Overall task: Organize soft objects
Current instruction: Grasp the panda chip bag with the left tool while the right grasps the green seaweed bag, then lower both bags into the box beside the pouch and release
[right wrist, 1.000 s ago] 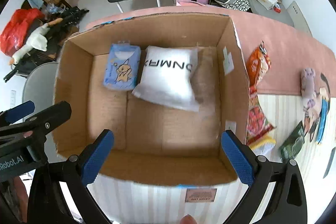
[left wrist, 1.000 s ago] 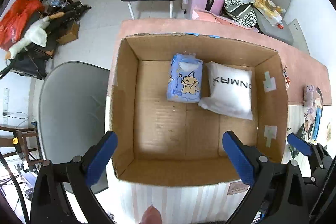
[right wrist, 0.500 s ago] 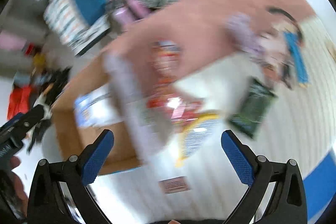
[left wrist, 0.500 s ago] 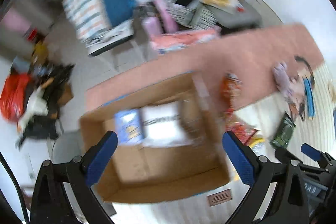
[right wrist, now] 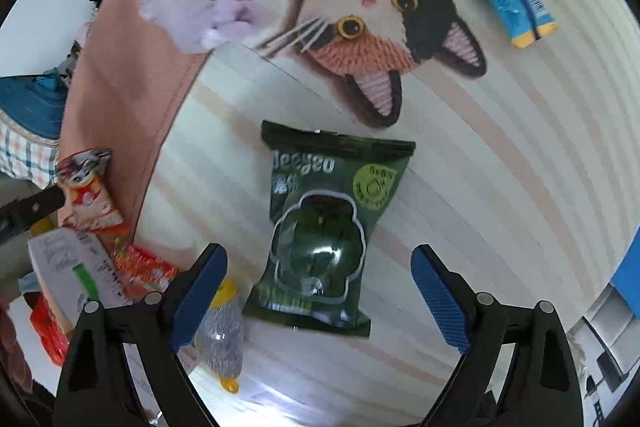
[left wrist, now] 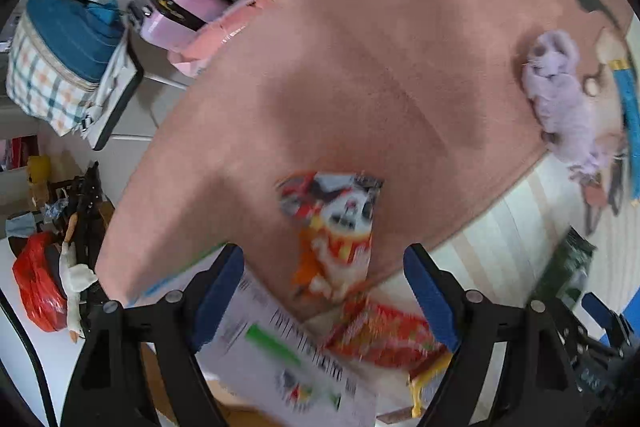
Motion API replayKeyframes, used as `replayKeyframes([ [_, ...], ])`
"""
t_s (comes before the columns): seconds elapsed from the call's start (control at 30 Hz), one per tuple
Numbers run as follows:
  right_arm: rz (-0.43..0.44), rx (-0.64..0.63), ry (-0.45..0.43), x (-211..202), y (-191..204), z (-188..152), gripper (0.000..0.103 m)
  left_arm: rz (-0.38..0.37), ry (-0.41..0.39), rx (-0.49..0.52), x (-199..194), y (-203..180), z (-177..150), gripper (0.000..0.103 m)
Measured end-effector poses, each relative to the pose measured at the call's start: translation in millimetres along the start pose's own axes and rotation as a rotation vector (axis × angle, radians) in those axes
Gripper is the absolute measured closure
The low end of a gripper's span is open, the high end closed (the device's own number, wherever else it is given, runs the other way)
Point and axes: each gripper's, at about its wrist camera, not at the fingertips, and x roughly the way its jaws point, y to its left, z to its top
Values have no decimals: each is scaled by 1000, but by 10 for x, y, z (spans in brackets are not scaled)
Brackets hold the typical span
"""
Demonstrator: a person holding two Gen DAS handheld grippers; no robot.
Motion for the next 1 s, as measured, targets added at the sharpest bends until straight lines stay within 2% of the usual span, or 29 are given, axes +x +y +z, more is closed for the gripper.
replayKeyframes([
  [0.2,-39,-1,43,212,41,61,16,16,86,22,405,-113,215,22],
  [0.27,-59,-20,61,282,79,24,21,18,111,23,504,-133,226,38],
  [0.3,-75,-30,55,295,121,-2,22,-1,109,9,506,-123,227,43],
  [0.33,-96,-44,46,299,143,-23,30,-13,109,-3,491,-115,226,52],
  [0.37,-124,-58,37,294,167,-52,42,-11,106,-4,473,-125,228,56],
  [0.43,-130,-72,20,264,207,-94,58,-22,82,-22,379,-90,199,58],
  [0.47,-124,-74,15,247,218,-112,62,-34,69,-36,323,-66,170,58],
  [0.57,-103,-106,-2,146,305,-182,65,-106,18,-80,49,48,21,58],
  [0.6,-88,-136,-18,47,364,-244,65,-141,-10,-103,-94,101,-77,58],
  [0.63,-76,-158,-25,-60,367,-157,65,-159,-32,-117,-205,148,-146,58],
  [0.73,-28,-269,-63,-375,571,-353,65,-235,-119,-182,-616,398,-542,58],
  [0.87,31,-453,-107,-809,1022,-674,66,-272,-222,-290,-1006,838,-1264,58],
  [1.0,65,-658,-117,-1052,1636,-1101,66,-269,-274,-443,-1116,1430,-2076,58],
])
